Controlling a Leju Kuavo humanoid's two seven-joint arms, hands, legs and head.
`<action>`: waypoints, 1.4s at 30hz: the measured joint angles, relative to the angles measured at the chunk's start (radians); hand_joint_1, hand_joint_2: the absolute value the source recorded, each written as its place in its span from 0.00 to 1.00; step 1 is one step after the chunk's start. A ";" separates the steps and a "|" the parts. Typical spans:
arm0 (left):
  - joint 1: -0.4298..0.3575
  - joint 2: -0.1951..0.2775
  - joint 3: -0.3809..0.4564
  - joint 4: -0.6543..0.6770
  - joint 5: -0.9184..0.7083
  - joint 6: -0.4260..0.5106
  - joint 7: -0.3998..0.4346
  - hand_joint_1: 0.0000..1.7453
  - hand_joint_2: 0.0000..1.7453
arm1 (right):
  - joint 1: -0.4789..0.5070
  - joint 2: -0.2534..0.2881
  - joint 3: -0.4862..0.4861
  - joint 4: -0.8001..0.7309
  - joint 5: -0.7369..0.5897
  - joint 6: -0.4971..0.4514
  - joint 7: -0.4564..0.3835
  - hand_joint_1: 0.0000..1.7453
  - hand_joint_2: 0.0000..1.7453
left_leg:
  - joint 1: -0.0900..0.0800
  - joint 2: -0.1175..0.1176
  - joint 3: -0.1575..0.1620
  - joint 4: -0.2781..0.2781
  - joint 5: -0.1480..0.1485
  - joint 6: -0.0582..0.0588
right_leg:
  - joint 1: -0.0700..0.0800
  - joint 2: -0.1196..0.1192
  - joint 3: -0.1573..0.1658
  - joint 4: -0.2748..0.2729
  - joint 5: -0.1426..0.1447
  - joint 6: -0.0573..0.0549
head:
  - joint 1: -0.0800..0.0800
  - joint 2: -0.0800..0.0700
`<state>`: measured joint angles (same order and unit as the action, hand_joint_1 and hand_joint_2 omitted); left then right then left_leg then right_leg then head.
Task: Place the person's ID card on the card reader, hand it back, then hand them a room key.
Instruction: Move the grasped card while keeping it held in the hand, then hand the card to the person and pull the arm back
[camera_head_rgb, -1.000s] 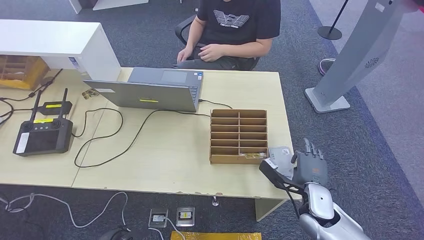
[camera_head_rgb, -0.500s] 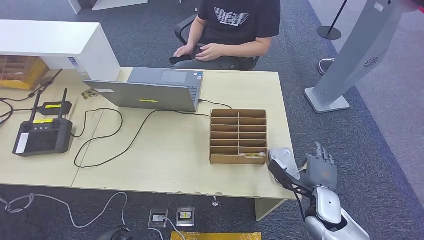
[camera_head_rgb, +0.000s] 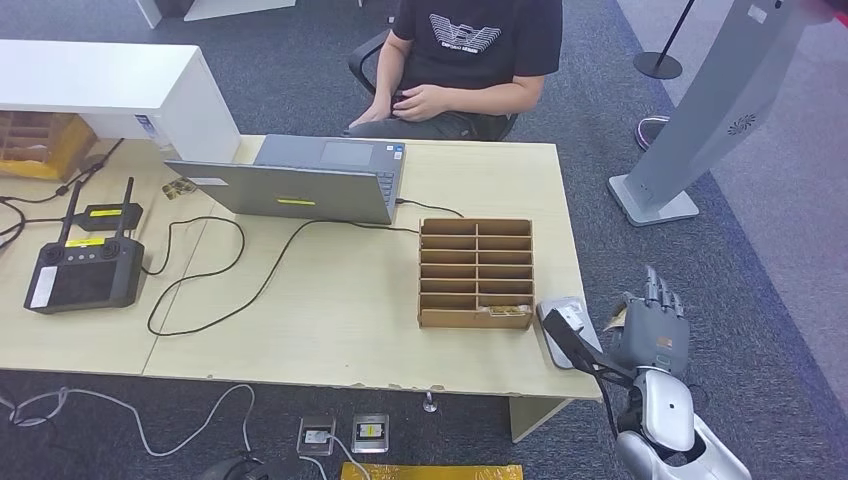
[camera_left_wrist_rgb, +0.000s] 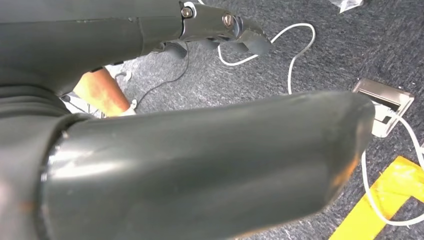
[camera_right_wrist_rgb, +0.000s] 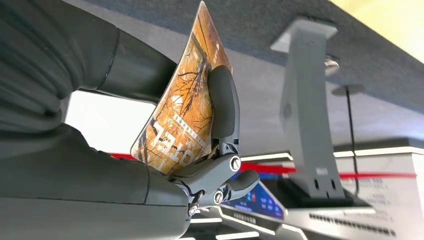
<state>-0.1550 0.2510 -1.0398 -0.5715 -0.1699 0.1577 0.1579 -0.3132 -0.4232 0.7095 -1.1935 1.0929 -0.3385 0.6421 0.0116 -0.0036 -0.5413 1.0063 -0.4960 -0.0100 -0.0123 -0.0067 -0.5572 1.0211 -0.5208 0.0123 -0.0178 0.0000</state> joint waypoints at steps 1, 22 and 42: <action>0.000 0.000 0.000 0.000 -0.002 0.000 0.000 0.00 0.00 | -0.005 0.000 0.000 -0.017 0.015 -0.003 -0.005 1.00 1.00 | 0.000 0.000 0.000 0.000 0.000 0.000 | 0.000 0.000 0.000 0.000 0.000 0.000 | 0.000 0.000; -0.014 -0.007 0.019 0.000 -0.039 -0.033 -0.018 0.00 0.00 | -0.232 0.013 0.087 -0.242 0.051 -0.013 -0.051 1.00 1.00 | 0.000 0.001 0.000 0.000 0.000 0.000 | 0.000 0.002 0.000 0.000 0.001 0.000 | 0.000 0.000; -0.049 -0.025 0.024 0.001 -0.078 -0.093 -0.033 0.00 0.00 | -0.355 0.225 0.303 0.006 -0.040 -0.074 -0.106 1.00 1.00 | 0.001 0.001 -0.001 0.000 0.001 0.000 | 0.001 0.001 -0.001 0.000 0.001 0.000 | 0.000 0.000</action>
<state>-0.2037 0.2261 -1.0159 -0.5710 -0.2478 0.0645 0.1247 -0.6683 -0.1986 1.0127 -1.1879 1.0531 -0.4130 0.5363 0.0123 -0.0030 -0.5418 1.0063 -0.4953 -0.0102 -0.0115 -0.0057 -0.5578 1.0210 -0.5197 0.0118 -0.0176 0.0000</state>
